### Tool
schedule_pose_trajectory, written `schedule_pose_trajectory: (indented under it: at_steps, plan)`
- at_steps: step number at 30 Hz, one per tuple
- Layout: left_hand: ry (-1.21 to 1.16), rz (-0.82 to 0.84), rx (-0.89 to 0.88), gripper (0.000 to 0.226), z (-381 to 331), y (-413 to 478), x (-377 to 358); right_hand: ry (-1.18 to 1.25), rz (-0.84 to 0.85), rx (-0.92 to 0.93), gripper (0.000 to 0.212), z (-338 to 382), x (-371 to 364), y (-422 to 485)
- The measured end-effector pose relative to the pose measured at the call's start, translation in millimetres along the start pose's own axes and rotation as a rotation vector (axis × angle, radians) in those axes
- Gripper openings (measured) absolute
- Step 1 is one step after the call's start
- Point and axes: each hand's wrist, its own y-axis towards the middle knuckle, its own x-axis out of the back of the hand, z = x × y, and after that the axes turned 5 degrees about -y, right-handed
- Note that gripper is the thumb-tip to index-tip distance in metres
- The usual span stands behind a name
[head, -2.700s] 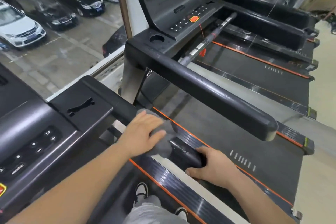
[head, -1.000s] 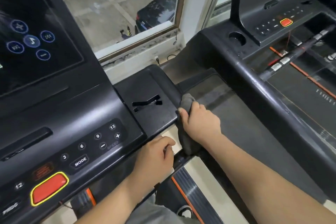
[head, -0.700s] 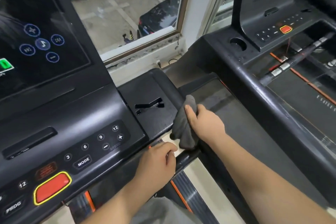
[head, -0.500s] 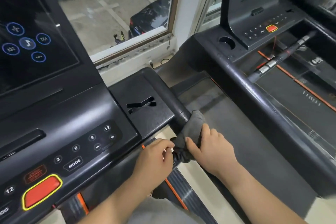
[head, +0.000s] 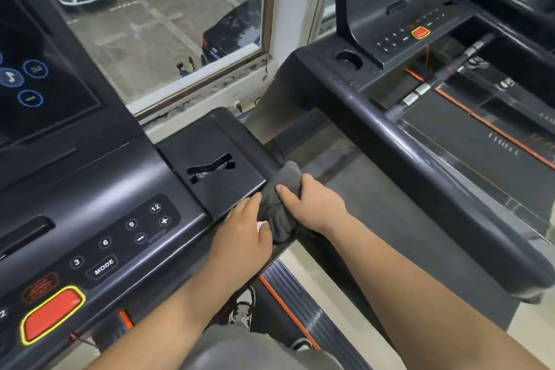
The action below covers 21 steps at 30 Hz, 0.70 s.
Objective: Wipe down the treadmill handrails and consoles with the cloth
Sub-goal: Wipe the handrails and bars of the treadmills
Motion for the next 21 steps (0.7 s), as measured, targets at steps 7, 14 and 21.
schedule_pose_trajectory:
  at_steps: [7, 14, 21]
  plan:
    - [-0.037, -0.091, -0.177, 0.051, -41, -9, -27, -0.059, -0.077, -0.034, 0.055, -72, -21, -92]
    - [-0.009, 0.029, -0.327, 0.041, -56, -19, -50, -0.219, 0.054, -0.136, 0.065, -132, -26, -160]
    - [0.077, 0.028, -0.300, 0.041, -59, -29, -41, 0.009, 0.053, -0.202, 0.068, -79, -13, -84]
